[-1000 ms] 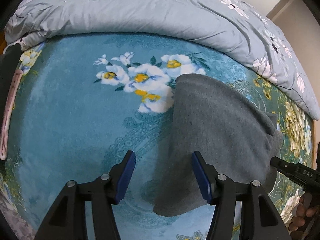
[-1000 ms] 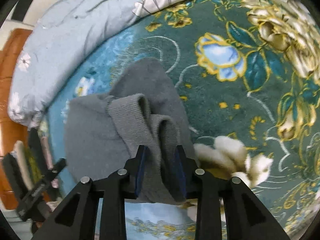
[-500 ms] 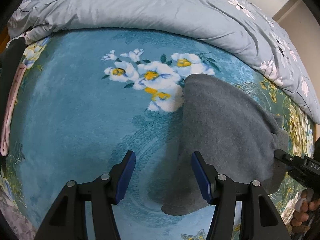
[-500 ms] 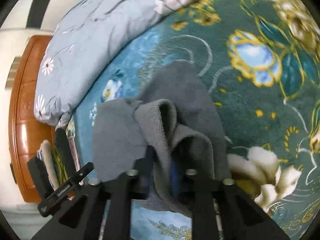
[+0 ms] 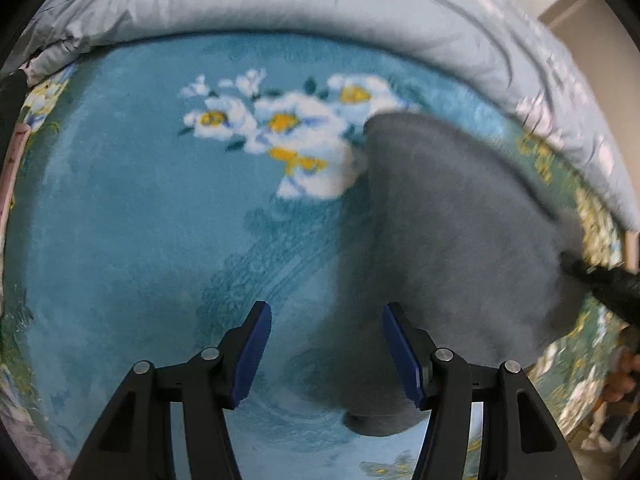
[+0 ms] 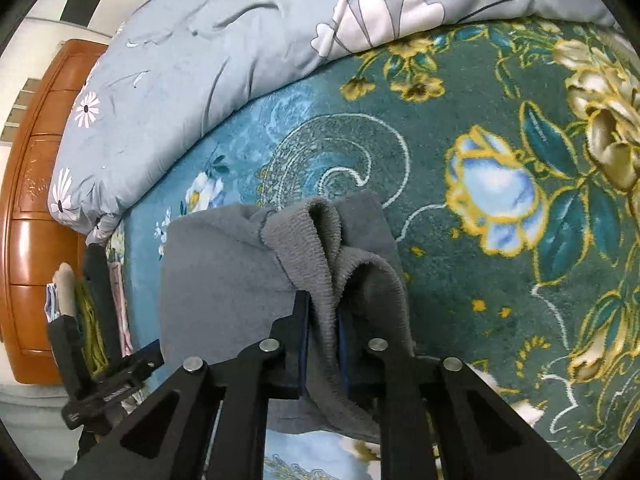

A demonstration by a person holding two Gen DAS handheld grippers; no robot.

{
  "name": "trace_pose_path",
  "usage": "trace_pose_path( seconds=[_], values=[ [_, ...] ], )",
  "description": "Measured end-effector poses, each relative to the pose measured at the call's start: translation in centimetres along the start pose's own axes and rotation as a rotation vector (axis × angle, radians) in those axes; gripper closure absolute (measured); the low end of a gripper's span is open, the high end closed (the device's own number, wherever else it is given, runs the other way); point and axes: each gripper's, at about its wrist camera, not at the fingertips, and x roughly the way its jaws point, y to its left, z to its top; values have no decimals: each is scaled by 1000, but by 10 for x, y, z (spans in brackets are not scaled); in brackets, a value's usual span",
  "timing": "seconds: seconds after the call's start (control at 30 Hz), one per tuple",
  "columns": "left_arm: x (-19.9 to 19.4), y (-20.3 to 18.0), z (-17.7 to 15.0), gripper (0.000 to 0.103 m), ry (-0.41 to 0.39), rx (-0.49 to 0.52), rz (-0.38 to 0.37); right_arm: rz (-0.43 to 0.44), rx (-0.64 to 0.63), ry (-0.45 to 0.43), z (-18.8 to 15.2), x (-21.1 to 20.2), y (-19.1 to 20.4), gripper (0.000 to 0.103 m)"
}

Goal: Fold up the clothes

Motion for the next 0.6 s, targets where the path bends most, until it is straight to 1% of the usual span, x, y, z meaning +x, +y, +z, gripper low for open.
trace_pose_path(
  seconds=[0.03, 0.1, 0.13, 0.17, 0.2, 0.23, 0.27, 0.3, 0.33, 0.4, 0.43, 0.47, 0.6],
  values=[
    [0, 2, -2, 41, -4, -10, -17, 2, -11, 1, -1, -3, 3, 88],
    [-7, 7, -2, 41, -20, -40, -77, -5, -42, -7, -2, -11, 10, 86],
    [-10, 9, -2, 41, -29, -55, -108, -10, -53, -16, -3, -16, 11, 81],
    [-14, 11, -1, 41, -39, -66, -143, -13, -60, -29, -4, -21, 12, 72],
    [-17, 13, 0, 41, -47, -75, -194, -11, -62, -39, -5, -26, 10, 67],
    [-18, 14, 3, 36, -49, -81, -246, -5, -57, -48, -7, -30, 6, 55],
    [-18, 14, 5, 30, -45, -84, -295, 2, -49, -49, -8, -31, 2, 50],
    [-17, 14, 8, 28, -40, -88, -344, 11, -38, -40, -9, -28, -3, 46],
    [-14, 14, 10, 24, -32, -90, -386, 20, -28, -32, -10, -24, -7, 39],
    [-2, 12, 13, 19, -2, -83, -418, 38, -6, -14, -12, -17, -15, 37],
    [4, 11, 15, 16, 13, -79, -430, 47, 4, -6, -14, -13, -20, 32],
    [10, 10, 17, 15, 28, -74, -441, 54, 13, 1, -14, -9, -23, 28],
    [37, 5, 24, 14, 92, -56, -492, 75, 13, 22, -14, 11, -31, 28]
  ],
)
